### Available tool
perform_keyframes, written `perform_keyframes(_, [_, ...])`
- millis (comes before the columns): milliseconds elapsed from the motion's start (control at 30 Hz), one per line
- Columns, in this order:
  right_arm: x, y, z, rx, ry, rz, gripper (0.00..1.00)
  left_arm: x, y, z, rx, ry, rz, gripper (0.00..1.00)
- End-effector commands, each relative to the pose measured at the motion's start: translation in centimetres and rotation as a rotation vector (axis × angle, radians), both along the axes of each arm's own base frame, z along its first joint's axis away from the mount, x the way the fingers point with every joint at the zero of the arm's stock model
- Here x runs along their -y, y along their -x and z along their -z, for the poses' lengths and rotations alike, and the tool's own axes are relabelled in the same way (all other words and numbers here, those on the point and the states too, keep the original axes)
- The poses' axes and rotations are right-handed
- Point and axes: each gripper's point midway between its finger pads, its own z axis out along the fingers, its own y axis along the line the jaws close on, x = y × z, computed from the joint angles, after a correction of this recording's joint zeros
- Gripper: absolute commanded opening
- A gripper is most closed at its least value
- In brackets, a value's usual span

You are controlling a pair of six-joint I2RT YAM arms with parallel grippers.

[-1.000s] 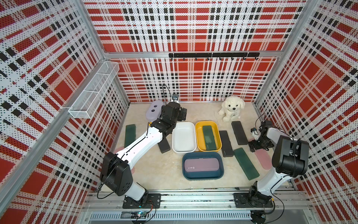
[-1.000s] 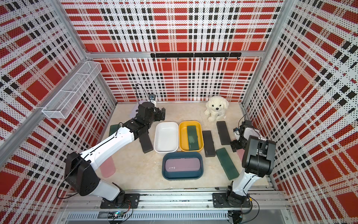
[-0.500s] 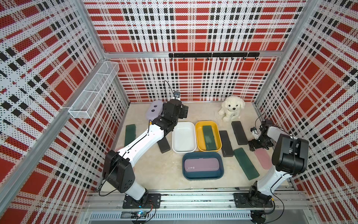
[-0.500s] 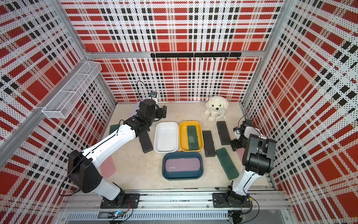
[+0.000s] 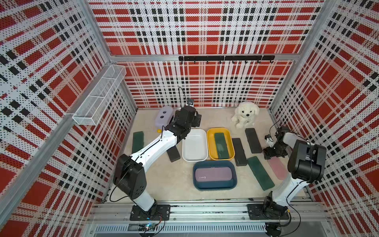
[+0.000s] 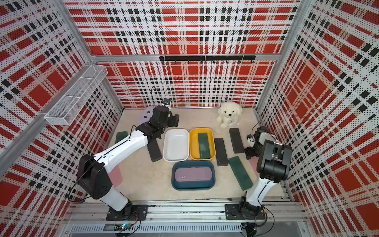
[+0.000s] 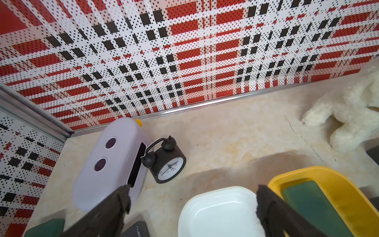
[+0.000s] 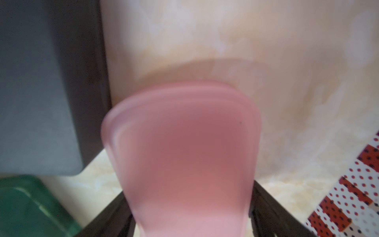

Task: Place the pencil cases by color into the storage box
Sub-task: Pick up the pencil case from the center of the board.

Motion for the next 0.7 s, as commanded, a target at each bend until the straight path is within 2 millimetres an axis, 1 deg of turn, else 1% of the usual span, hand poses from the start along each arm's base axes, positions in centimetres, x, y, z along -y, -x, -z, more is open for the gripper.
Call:
perform_keyframes(0, [0.3,2.2,4.5,-0.102,0.036,0.014,0.82,0.8,-0.4,-1.3,0.021,0.019,0.014,0.99])
perform_keyframes(100, [0.7,1.9,3.3,-0.078,0.062,0.017,0.80,0.8,-0.3,-1.3,0.023,0.023,0.017,0.99])
perform_keyframes(200, [1.2,1.4,1.8,-0.046,0.092,0.020,0.79,0.7,-0.1,-1.6,0.032,0.031,0.019,0.99])
perform_keyframes(400, [2.2,0.7,-2.2,0.020,0.160,0.024,0.78,1.0,0.5,-1.7,0.044,0.072,0.048,0.99])
perform_keyframes(533, [2.4,0.2,-5.0,0.073,0.181,0.018,0.78,1.0,1.0,-1.7,0.050,0.096,0.061,0.99])
perform_keyframes(667, [2.5,0.0,-7.2,0.118,0.199,0.008,0.78,0.9,1.5,-2.1,0.066,0.121,0.073,0.99])
